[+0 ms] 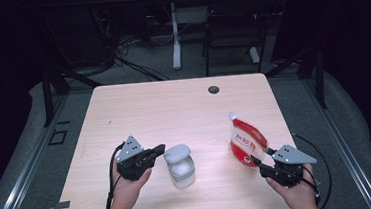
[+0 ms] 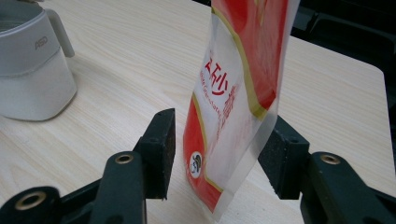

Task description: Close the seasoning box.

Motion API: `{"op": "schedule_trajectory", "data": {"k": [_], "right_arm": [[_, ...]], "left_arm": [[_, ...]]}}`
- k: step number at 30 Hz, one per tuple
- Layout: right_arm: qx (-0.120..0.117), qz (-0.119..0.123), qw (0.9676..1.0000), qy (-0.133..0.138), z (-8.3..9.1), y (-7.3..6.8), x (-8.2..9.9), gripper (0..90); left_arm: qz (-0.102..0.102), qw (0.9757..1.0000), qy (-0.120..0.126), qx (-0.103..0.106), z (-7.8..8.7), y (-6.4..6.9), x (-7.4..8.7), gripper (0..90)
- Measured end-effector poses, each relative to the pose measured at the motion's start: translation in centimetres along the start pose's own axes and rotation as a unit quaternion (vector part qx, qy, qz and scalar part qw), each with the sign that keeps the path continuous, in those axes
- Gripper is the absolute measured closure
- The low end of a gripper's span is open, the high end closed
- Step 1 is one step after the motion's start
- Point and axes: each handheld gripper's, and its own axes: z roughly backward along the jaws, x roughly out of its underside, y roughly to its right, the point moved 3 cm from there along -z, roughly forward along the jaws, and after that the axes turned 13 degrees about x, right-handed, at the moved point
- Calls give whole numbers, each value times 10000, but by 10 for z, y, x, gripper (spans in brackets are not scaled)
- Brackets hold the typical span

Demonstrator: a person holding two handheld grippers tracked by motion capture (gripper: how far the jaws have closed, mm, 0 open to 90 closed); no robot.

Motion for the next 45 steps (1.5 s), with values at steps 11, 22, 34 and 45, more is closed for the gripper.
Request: {"op": "schedule_trajectory", "data": {"k": [11, 22, 34, 45], "right_arm": [[-32, -72, 10000, -7, -4, -1, 5, 491], [-66, -32, 9998, -162, -10, -1, 13, 486], [-155, -159, 9995, -229, -14, -1, 19, 483], [-109, -209, 9994, -263, -15, 0, 20, 480]], "left_arm": [[206, 9995, 109, -225, 15, -18, 4, 900], [462, 9979, 112, -430, 21, -34, 12, 900], [712, 9954, 47, -642, 24, -50, 24, 882], [523, 9957, -335, -691, 33, -42, 27, 874]]}}
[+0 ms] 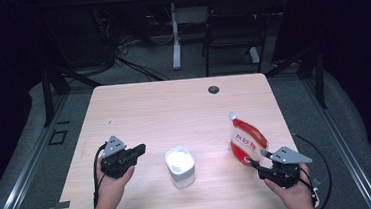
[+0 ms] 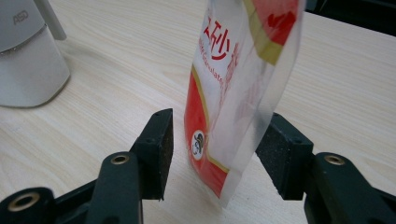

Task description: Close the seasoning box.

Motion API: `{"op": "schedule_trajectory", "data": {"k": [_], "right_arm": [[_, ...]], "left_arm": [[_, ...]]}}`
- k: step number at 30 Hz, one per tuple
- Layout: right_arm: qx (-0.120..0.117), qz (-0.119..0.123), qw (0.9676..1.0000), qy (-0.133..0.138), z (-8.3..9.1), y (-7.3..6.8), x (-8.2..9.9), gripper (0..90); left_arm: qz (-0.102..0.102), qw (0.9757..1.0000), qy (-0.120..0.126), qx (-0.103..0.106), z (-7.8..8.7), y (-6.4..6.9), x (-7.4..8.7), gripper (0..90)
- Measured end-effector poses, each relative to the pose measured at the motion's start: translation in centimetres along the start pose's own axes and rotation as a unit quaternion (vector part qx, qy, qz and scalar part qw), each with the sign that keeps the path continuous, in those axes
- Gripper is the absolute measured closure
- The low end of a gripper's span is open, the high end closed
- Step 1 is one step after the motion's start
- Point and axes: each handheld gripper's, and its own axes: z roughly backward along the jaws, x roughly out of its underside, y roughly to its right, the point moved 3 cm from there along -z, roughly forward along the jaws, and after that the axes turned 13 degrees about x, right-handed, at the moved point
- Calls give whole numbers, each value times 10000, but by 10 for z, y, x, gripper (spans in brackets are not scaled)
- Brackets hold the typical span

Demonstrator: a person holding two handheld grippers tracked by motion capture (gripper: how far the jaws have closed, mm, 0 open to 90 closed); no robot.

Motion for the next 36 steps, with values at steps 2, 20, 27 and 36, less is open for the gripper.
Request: {"op": "schedule_trajectory", "data": {"k": [2, 20, 27, 36], "right_arm": [[7, -4, 10000, -14, 0, 1, 0, 479], [-31, -33, 9999, -94, -3, 1, 4, 465], [-36, 84, 9998, -177, -6, 1, 6, 457], [-68, 69, 9998, -184, -7, 2, 8, 454]], "left_arm": [[19, 10000, -31, 11, 6, -1, 8, 874], [183, 9995, -232, -63, 8, -11, 46, 749], [181, 9994, -275, -74, 0, -11, 52, 573], [201, 9995, -257, -14, -8, -10, 56, 473]]}}
